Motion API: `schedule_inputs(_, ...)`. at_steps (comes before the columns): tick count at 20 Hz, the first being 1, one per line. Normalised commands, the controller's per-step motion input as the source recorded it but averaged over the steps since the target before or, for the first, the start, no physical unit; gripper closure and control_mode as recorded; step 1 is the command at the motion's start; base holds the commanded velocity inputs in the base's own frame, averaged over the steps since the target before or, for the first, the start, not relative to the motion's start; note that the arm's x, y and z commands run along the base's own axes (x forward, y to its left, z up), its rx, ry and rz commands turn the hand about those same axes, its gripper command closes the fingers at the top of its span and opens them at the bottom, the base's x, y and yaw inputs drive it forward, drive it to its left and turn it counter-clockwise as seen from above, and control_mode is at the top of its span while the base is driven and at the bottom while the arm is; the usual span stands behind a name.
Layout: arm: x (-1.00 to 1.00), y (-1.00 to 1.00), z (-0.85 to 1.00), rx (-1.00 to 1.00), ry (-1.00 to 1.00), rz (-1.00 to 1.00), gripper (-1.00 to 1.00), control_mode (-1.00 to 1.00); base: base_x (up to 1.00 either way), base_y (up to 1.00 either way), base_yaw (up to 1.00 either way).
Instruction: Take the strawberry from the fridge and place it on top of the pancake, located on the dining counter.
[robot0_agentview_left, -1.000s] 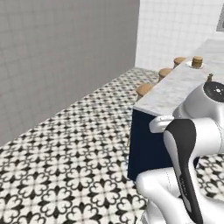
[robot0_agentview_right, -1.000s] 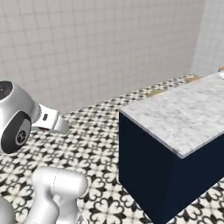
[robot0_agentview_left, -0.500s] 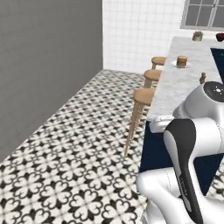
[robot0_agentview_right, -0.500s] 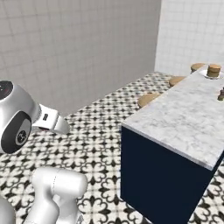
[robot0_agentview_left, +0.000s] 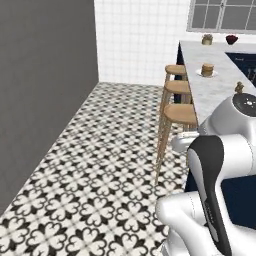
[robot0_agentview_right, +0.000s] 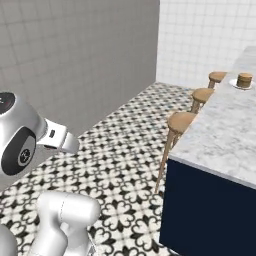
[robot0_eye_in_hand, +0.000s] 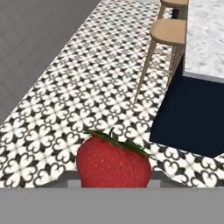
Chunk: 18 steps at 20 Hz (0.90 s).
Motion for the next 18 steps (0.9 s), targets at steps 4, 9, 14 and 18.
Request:
schedule_inputs(4, 0.0, 0.0, 0.0, 0.0, 0.0, 0.0, 1.0, 1.0, 0.81, 1.0, -0.29)
schedule_inputs(9, 0.0, 0.0, 0.0, 0.0, 0.0, 0.0, 1.0, 1.0, 1.0, 1.0, -0.36)
schedule_inputs(14, 0.0, 0.0, 0.0, 0.0, 0.0, 0.0, 1.0, 1.0, 1.0, 0.98, -0.49)
schedule_inputs(18, 0.0, 0.0, 0.0, 0.0, 0.0, 0.0, 1.0, 1.0, 1.0, 0.86, -0.58)
